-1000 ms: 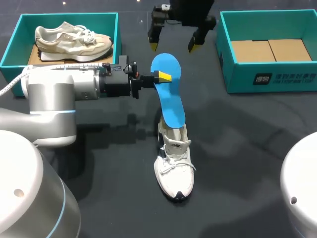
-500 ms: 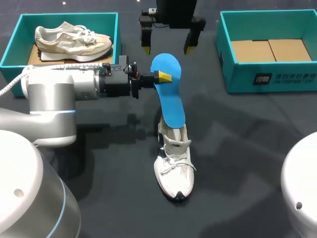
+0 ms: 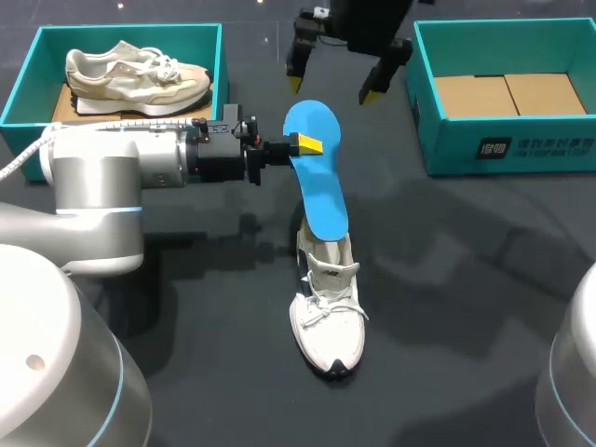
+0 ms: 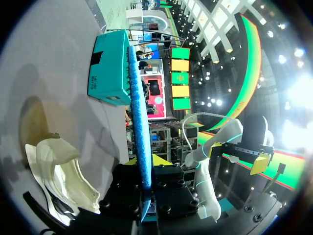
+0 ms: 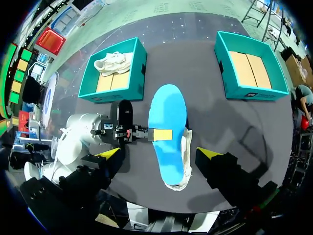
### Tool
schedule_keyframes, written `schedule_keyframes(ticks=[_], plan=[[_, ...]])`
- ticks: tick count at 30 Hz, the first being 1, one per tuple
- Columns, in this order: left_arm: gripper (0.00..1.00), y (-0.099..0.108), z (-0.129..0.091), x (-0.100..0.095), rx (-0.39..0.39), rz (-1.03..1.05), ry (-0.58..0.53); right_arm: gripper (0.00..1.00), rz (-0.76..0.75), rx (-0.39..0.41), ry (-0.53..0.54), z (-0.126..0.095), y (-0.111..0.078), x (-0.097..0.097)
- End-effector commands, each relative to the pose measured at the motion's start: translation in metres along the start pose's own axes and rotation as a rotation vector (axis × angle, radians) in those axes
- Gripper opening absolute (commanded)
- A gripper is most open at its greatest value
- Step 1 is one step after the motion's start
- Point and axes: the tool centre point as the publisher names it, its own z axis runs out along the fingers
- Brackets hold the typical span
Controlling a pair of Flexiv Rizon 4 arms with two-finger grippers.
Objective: Take the shoe out of the shoebox, open the shoe tongue, remove and reinsert the insole, then place the shoe into the shoebox
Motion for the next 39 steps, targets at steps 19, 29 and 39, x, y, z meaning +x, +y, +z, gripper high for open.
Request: schedule_keyframes(ticks=[19,29,39], plan=[[0.0,0.001,-0.001,0.0,0.0,0.0,0.0,1.0,0.033,0.022,0.757,0.025,-0.01,-0.053],[0.0,0.001,-0.001,0.0,0.0,0.0,0.0,1.0,0.07,0.063,0.831,0.031,-0.012,-0.056],[0.0,0.001,-0.001,0.0,0.0,0.0,0.0,1.0,0.1,0.094,0.876,0.042,-0.014,-0.058]])
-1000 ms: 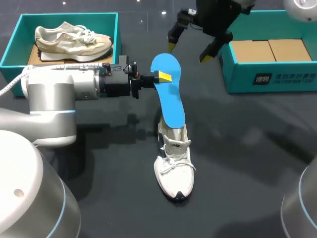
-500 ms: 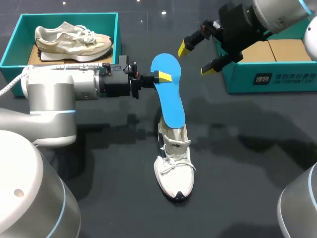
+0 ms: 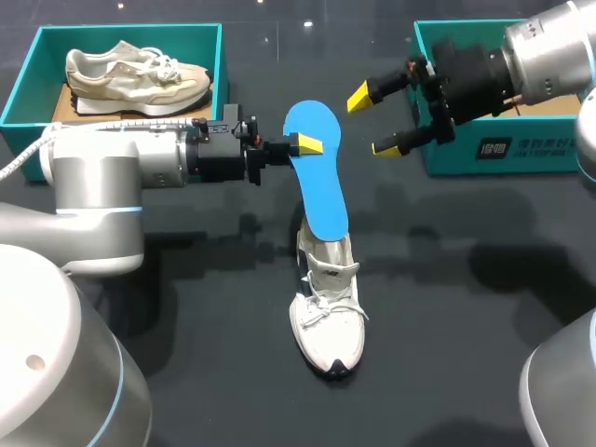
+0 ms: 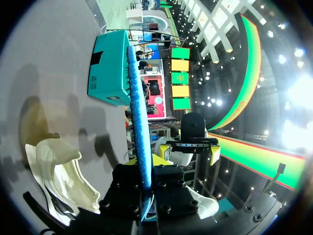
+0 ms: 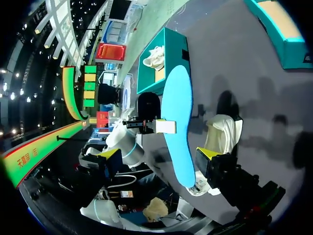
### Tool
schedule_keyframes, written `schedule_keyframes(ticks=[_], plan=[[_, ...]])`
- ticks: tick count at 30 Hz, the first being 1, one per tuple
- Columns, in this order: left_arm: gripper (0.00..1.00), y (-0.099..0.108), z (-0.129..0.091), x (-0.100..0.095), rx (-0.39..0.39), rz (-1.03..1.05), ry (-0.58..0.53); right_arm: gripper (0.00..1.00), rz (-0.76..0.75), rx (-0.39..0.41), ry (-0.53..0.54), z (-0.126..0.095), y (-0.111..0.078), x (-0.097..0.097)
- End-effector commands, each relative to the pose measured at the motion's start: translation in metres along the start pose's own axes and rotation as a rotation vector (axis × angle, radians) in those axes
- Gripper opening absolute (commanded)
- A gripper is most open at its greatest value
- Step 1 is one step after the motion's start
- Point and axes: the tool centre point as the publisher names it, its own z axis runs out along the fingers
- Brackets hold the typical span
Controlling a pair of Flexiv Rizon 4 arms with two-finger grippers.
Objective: Take the shoe out of the shoebox, open the shoe tongue, remove and reinsert the insole, then place the shoe into the shoebox
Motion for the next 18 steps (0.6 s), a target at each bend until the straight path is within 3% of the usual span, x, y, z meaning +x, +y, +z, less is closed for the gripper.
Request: schedule_keyframes(ticks=[1,9,13,18], plan=[[0.0,0.001,-0.001,0.0,0.0,0.0,0.0,1.0,0.0,0.002,0.077,0.006,0.0,-0.006],[0.0,0.001,-0.006,0.004,0.013,0.073,-0.004,1.0,0.007,0.011,0.095,0.008,0.0,-0.008],[0.0,-0.001,-0.015,0.011,0.029,0.208,-0.006,1.0,0.012,0.016,0.102,0.008,-0.001,-0.01],[0.0,0.0,-0.026,0.029,-0.004,0.427,0.061,1.0,0.015,0.027,0.119,0.01,-0.001,-0.01]])
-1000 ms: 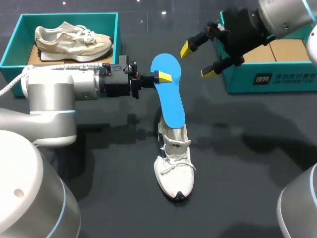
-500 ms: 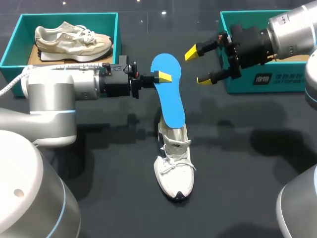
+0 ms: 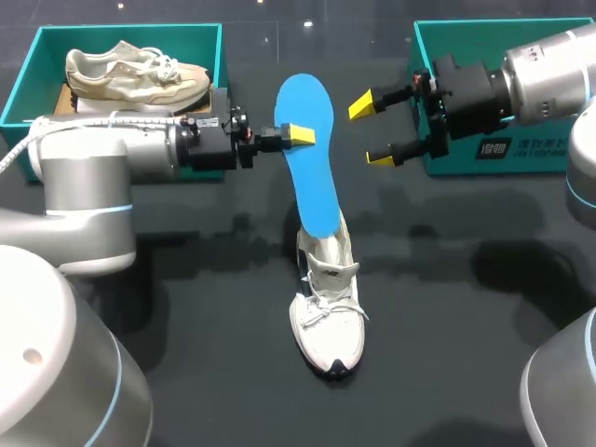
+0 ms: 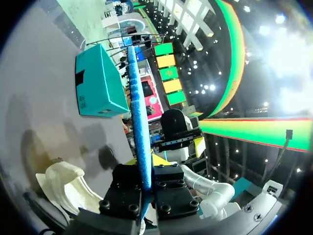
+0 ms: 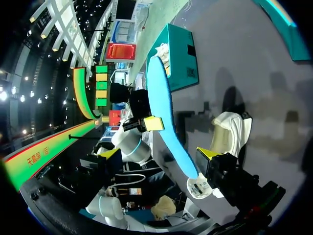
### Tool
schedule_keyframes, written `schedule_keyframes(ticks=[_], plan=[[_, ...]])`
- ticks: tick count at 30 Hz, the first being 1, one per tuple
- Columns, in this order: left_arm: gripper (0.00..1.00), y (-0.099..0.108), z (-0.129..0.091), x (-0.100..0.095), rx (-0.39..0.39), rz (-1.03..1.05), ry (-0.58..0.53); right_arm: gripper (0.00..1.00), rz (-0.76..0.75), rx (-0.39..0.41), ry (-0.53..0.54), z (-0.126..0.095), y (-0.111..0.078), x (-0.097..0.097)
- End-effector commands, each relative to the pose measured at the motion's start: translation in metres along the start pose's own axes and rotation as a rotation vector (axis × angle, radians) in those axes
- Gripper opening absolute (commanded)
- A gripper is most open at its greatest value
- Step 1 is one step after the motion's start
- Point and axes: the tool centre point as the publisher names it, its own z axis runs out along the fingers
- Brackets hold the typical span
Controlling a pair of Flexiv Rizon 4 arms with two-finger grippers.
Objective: Take the shoe out of the shoebox, open the shoe tongue, remove and reinsert the insole, then place the shoe into the shoebox
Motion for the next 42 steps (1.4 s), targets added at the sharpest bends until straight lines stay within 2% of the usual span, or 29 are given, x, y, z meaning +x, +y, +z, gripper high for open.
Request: schedule_keyframes(ticks=[1,6,9,20,23,24,28,33,42], plan=[[0.0,0.003,-0.015,0.016,-0.013,0.191,0.059,1.0,0.003,0.008,0.012,0.003,0.001,-0.001],[0.0,0.003,-0.019,0.029,-0.024,0.373,0.113,1.0,0.0,0.008,0.034,0.006,0.001,-0.003],[0.0,0.0,-0.025,0.036,-0.02,0.556,0.126,1.0,0.002,-0.008,0.066,0.006,0.0,-0.004],[0.0,0.0,-0.025,0.036,-0.02,0.556,0.126,1.0,0.002,-0.008,0.066,0.006,0.0,-0.004],[0.0,-0.004,-0.021,0.03,-0.018,0.704,0.078,1.0,0.002,-0.008,0.066,0.006,0.0,-0.004],[0.0,-0.005,-0.024,0.031,0.007,0.771,0.073,1.0,0.002,-0.008,0.066,0.006,0.0,-0.004],[0.0,-0.006,-0.033,0.043,-0.007,1.028,0.091,1.0,0.002,-0.008,0.066,0.006,0.0,-0.004],[0.0,-0.002,-0.035,0.059,0.031,1.558,0.166,1.0,0.002,-0.008,0.066,0.006,0.0,-0.004],[0.0,-0.002,-0.035,0.059,0.031,1.558,0.166,1.0,0.002,-0.008,0.066,0.006,0.0,-0.004]])
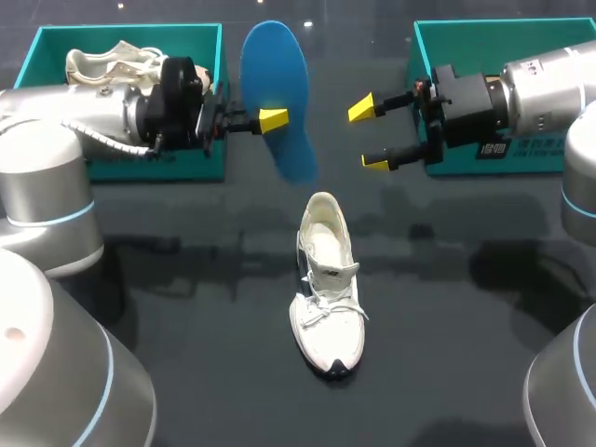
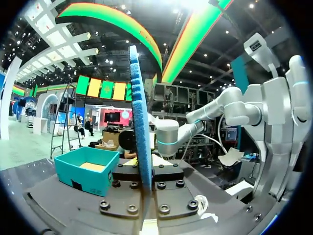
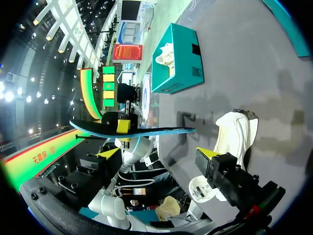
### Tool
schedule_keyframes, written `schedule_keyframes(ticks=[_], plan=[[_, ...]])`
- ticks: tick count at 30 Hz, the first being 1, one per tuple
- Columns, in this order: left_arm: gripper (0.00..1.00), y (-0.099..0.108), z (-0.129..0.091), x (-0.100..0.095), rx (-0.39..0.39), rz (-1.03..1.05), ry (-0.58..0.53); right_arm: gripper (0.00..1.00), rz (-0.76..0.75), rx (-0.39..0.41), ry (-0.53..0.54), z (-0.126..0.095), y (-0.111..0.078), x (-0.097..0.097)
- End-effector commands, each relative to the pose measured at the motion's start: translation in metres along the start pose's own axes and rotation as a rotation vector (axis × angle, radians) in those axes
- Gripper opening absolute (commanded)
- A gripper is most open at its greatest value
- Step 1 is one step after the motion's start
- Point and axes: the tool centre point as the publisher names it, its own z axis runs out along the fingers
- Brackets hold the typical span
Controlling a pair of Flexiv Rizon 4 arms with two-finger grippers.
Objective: Take the shoe out of the shoebox, open the shoe tongue, remove and reinsert the insole, then place the shoe into the shoebox
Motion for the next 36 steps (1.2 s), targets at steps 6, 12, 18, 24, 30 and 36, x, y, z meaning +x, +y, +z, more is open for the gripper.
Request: schedule_keyframes(ticks=[6,12,18,24,30,36], plan=[[0.0,0.012,0.007,0.0,-0.065,0.498,0.037,1.0,0.002,-0.001,-0.002,0.001,0.0,0.0],[0.0,0.011,0.006,0.007,-0.112,0.754,0.027,1.0,0.002,-0.001,-0.002,0.001,0.0,0.0],[0.0,0.004,-0.005,0.018,-0.081,1.047,-0.003,1.0,0.002,-0.001,-0.002,0.001,0.0,0.0],[0.0,0.004,-0.005,0.018,-0.081,1.047,-0.003,1.0,0.002,-0.001,-0.002,0.001,0.0,0.0],[0.0,0.008,0.0,0.016,-0.134,1.135,-0.012,1.0,0.002,-0.001,-0.002,0.001,0.0,0.0],[0.0,0.021,0.004,0.005,-0.126,1.325,-0.056,1.0,0.002,-0.001,-0.002,0.001,0.0,0.0]])
